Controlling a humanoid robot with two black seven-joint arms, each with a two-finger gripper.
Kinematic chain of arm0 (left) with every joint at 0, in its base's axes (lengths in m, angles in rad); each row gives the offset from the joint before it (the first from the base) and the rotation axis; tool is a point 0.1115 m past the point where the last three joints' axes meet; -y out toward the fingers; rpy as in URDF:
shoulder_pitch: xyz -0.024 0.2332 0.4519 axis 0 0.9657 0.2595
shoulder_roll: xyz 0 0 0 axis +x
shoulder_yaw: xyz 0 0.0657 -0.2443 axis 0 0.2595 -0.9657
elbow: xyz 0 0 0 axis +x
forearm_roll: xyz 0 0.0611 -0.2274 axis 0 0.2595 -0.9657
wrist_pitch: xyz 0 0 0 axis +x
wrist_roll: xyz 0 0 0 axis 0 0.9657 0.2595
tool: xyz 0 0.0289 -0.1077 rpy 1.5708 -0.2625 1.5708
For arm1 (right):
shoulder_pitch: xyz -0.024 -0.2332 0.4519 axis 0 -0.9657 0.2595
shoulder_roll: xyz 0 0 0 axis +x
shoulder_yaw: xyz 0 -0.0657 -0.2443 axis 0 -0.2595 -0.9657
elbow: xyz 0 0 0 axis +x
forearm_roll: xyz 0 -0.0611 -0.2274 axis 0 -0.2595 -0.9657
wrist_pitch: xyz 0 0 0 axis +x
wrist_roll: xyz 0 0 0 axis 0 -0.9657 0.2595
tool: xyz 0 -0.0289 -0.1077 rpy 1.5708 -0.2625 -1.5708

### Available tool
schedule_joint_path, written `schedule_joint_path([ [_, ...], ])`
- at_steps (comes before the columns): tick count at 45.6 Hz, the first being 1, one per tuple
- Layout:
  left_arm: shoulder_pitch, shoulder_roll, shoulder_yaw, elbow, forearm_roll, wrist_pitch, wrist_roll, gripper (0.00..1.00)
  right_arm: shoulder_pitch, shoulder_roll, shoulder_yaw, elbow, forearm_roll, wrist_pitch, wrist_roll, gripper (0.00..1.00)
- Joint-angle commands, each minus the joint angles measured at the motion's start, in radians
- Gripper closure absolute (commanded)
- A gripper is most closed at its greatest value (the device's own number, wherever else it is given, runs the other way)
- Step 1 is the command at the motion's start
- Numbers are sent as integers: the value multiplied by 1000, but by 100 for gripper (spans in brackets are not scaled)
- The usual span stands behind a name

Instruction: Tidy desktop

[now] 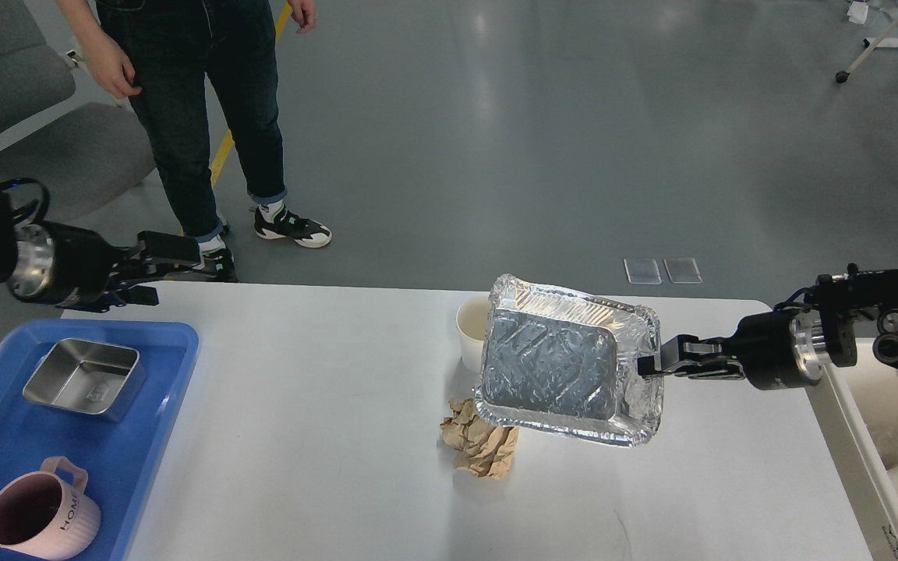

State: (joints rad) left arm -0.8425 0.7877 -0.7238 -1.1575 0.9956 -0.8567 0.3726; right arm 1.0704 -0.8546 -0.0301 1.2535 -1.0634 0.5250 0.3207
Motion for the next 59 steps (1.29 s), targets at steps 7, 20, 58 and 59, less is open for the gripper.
schedule_joint_path([
  [7,-96,-361,43,297,95,5,-6,1,-29,28,-33,0,-39,12,0,100],
  [20,-156,-535,72,450,120,31,-9,2,-30,52,-48,-6,-46,12,0,100],
  [58,-219,-478,135,552,103,-68,-56,4,-58,45,-53,-37,-41,33,-6,100],
  [59,-217,-475,136,552,103,-67,-66,4,-61,45,-53,-43,-41,33,-6,100],
])
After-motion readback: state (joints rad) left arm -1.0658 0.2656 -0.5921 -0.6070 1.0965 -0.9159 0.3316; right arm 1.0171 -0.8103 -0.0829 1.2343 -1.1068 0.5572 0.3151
